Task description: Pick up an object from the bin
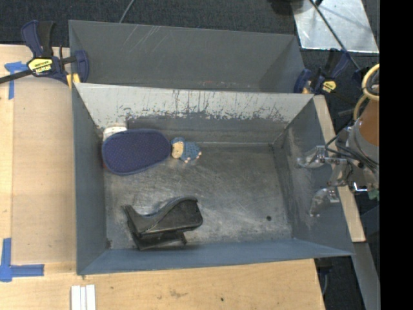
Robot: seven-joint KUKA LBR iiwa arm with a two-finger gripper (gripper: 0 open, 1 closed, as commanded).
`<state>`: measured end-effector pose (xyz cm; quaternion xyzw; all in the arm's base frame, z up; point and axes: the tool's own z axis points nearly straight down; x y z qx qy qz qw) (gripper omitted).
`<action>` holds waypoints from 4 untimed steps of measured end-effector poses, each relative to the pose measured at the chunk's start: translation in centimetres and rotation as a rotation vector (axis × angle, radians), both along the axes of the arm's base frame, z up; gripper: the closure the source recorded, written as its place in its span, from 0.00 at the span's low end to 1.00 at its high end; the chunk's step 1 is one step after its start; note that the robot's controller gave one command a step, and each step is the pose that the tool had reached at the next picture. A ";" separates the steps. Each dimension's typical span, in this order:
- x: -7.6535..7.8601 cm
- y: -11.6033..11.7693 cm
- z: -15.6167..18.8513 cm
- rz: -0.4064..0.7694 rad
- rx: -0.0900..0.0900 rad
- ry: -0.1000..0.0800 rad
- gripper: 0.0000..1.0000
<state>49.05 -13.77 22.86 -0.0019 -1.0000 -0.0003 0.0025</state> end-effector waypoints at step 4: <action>13.2 22.4 -15.2 -0.344 -0.002 -0.004 0.00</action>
Offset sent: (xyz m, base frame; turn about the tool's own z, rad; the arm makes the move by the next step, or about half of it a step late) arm 0.0371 0.0603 -0.0306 0.1564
